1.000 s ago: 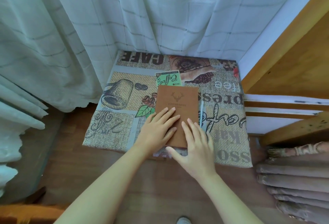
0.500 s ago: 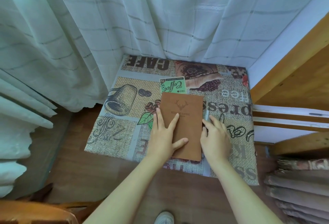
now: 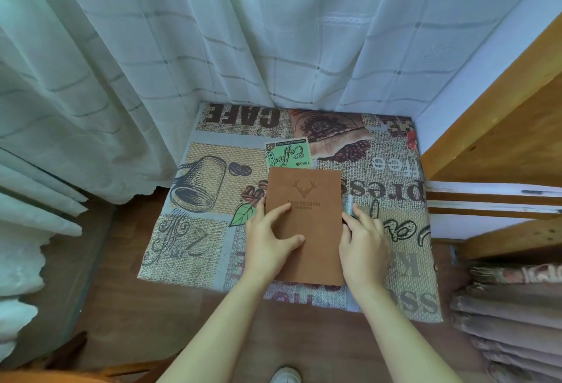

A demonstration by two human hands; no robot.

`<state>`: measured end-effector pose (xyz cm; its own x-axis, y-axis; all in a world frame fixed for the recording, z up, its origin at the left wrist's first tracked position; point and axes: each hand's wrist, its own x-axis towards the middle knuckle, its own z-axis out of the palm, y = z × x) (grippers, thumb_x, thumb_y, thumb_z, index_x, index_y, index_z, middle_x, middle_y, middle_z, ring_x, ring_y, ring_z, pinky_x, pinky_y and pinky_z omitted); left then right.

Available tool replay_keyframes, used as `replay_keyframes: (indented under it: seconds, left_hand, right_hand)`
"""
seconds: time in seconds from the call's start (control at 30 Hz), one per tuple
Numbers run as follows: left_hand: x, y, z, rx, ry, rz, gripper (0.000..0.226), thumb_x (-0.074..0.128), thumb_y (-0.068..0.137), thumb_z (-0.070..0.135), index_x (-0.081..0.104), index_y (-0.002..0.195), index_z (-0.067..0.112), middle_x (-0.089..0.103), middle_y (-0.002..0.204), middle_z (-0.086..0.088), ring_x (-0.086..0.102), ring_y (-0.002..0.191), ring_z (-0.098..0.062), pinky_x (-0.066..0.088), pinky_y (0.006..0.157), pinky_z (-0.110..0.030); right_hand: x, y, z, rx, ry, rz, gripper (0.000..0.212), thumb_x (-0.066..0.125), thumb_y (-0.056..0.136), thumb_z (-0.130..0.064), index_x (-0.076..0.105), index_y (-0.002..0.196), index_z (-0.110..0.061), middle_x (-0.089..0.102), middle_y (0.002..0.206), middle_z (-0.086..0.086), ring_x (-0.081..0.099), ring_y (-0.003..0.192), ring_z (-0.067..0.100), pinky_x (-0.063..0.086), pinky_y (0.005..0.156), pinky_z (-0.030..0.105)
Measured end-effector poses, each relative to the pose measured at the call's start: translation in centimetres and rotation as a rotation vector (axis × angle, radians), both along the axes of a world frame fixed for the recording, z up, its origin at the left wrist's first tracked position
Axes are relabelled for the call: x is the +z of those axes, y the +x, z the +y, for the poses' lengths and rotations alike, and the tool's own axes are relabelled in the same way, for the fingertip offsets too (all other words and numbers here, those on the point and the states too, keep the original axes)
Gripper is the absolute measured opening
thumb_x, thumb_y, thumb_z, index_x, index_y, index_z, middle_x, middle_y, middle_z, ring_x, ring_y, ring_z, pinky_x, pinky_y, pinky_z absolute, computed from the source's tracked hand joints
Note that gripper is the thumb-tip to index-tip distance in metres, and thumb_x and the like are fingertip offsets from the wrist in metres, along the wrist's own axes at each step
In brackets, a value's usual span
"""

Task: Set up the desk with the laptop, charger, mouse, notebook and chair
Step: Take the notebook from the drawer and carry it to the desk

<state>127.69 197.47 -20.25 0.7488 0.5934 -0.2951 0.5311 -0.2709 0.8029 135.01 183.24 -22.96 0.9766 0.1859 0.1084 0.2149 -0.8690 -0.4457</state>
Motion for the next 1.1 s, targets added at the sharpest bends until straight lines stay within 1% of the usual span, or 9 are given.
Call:
replay_keyframes:
  seconds: [0.13,0.2,0.33,0.5,0.67,0.83,0.9,0.97,1.1]
  left_hand:
    - [0.7,-0.4,0.5,0.158,-0.423,-0.205,0.077,0.079,0.071,-0.001,0.053,0.132,0.039,0.054,0.131,0.013,0.056,0.115,-0.004,0.054,0.093,-0.039]
    - [1.0,-0.5,0.8,0.184,-0.501,-0.259,0.077,0.076,0.073,-0.007,0.053,0.132,0.037,0.056,0.129,0.009,0.058,0.113,-0.004,0.057,0.087,-0.040]
    - [1.6,-0.3,2.0,0.201,-0.655,-0.302,0.080,0.074,0.073,-0.012,0.050,0.134,0.036,0.061,0.125,0.003,0.064,0.110,-0.016,0.058,0.082,-0.046]
    - [2.9,0.0,2.9,0.154,-0.807,-0.251,0.084,0.071,0.073,-0.015,0.047,0.137,0.035,0.069,0.116,0.006,0.069,0.100,-0.015,0.060,0.073,-0.043]
    - [3.7,-0.1,2.8,0.157,-0.900,-0.260,0.084,0.066,0.074,-0.020,0.047,0.138,0.031,0.069,0.118,-0.001,0.069,0.102,-0.024,0.060,0.067,-0.040]
    - [5.7,-0.8,2.6,0.104,-0.937,-0.316,0.084,0.065,0.073,-0.019,0.046,0.138,0.031,0.067,0.123,0.005,0.065,0.111,-0.024,0.060,0.075,-0.043]
    - [7.5,-1.2,2.3,0.092,-0.951,-0.359,0.084,0.065,0.071,-0.018,0.046,0.139,0.028,0.067,0.123,0.004,0.064,0.113,-0.024,0.058,0.082,-0.044]
    - [10.0,-1.7,1.8,0.069,-0.962,-0.398,0.083,0.063,0.072,-0.019,0.045,0.139,0.027,0.067,0.122,0.003,0.063,0.113,-0.024,0.056,0.086,-0.044]
    - [16.0,-2.8,0.0,0.000,-0.963,-0.440,0.082,0.062,0.071,-0.019,0.047,0.138,0.027,0.068,0.121,-0.003,0.065,0.110,-0.024,0.059,0.076,-0.036]
  right_hand:
    - [0.1,0.2,-0.1,-0.012,0.053,0.027,0.029,0.067,0.081,-0.003,0.071,0.109,-0.012,0.067,0.119,0.003,0.059,0.096,0.027,0.050,0.078,0.035]
    - [0.4,0.5,-0.2,-0.006,0.071,0.048,0.032,0.066,0.082,-0.002,0.069,0.113,-0.013,0.066,0.121,0.004,0.058,0.100,0.028,0.049,0.082,0.036]
    - [1.0,0.9,-0.2,0.003,0.090,0.076,0.037,0.065,0.081,-0.001,0.067,0.115,-0.014,0.066,0.120,0.002,0.059,0.103,0.027,0.050,0.085,0.038]
    - [1.4,1.2,-0.1,-0.028,0.133,0.113,0.039,0.063,0.078,0.004,0.066,0.113,-0.013,0.069,0.111,0.003,0.065,0.088,0.026,0.055,0.073,0.037]
    - [2.4,1.7,-0.5,-0.088,0.150,0.183,0.040,0.062,0.081,0.000,0.063,0.117,-0.016,0.068,0.106,0.002,0.063,0.080,0.022,0.046,0.059,0.027]
    - [5.7,1.7,-1.7,-0.132,0.227,0.181,0.038,0.064,0.079,-0.002,0.065,0.113,-0.018,0.070,0.100,0.000,0.063,0.078,0.018,0.048,0.061,0.028]
    - [7.9,1.5,-2.6,-0.143,0.253,0.160,0.037,0.066,0.078,-0.003,0.066,0.111,-0.018,0.070,0.099,-0.002,0.063,0.074,0.015,0.043,0.059,0.025]
    - [10.7,1.1,-3.6,-0.155,0.275,0.143,0.035,0.067,0.078,-0.005,0.066,0.110,-0.019,0.070,0.101,-0.003,0.064,0.076,0.016,0.046,0.062,0.027]
    - [17.8,-0.3,-6.3,-0.157,0.333,0.082,0.032,0.068,0.076,-0.005,0.068,0.106,-0.018,0.071,0.101,-0.002,0.065,0.079,0.016,0.055,0.072,0.036]
